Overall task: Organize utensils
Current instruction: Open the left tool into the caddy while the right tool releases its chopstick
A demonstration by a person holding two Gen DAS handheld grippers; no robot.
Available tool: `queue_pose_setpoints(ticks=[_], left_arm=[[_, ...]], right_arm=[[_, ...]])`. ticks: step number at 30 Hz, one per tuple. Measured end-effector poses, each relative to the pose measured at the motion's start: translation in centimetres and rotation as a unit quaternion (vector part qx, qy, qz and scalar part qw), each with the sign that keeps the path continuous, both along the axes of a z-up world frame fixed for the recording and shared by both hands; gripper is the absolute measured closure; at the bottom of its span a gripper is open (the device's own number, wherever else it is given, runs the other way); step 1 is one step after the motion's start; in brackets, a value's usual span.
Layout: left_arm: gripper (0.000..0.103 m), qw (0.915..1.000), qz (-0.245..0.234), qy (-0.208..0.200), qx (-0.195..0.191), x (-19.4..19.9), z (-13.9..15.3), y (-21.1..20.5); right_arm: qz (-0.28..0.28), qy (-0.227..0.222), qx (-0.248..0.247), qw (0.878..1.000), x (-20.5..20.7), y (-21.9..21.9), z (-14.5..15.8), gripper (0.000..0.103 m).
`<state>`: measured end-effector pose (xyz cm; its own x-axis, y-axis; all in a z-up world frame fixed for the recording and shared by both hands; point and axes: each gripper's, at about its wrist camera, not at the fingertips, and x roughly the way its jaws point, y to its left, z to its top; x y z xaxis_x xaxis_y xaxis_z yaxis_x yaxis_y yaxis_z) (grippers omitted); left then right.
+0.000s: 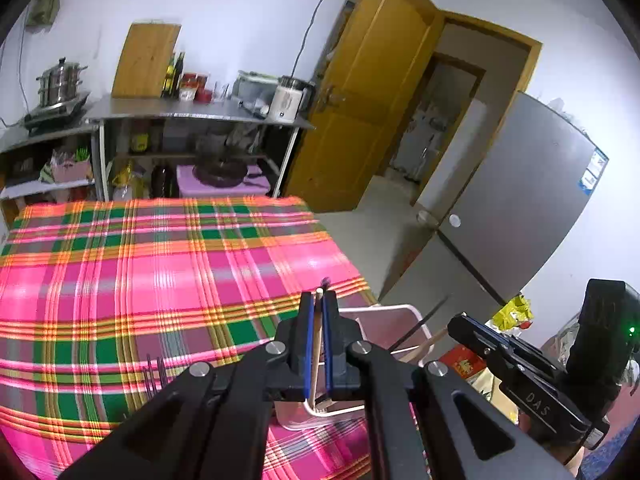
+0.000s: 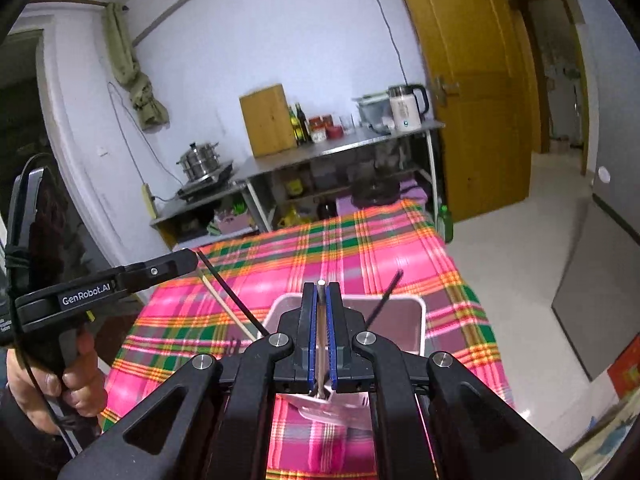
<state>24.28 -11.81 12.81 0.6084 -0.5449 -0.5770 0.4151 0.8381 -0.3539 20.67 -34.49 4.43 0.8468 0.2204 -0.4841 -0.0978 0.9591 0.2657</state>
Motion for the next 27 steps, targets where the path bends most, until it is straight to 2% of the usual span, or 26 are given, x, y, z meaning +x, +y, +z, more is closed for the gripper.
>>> queue_pose_setpoints(ticks=[8,10,11,15,27], left_arm=[[0.097,0.9998,0.003,0.016,0.011,0.8,-2.0,0.1],[0.092,0.9998,0.004,0.013,0.013,0.8,-1.9,0.1],[0.085,0.9998,0.006,0.01,0.014,0.7,-1.8,0.2],[0.083,0.9998,0.013,-0.012,0.011,-0.2,-0.8,0.8],[0.082,0.9978,0.032,-0.057,0.011,-4.1,1.7,4.0]], right_arm=[[-0.003,0.027,0.007,1.0,1.0,-0.6,-2.2,0.098],[-0.005,0.032,0.004,0.999,1.1,-0.6,-2.2,0.098],[-0.007,0.031,0.002,0.999,1.1,-0.5,-2.1,0.098],[-0.008,0.018,-0.003,1.0,0.5,-0.4,-1.5,0.089],[-0.008,-0.025,-0.026,0.999,-2.8,1.0,1.2,0.086]])
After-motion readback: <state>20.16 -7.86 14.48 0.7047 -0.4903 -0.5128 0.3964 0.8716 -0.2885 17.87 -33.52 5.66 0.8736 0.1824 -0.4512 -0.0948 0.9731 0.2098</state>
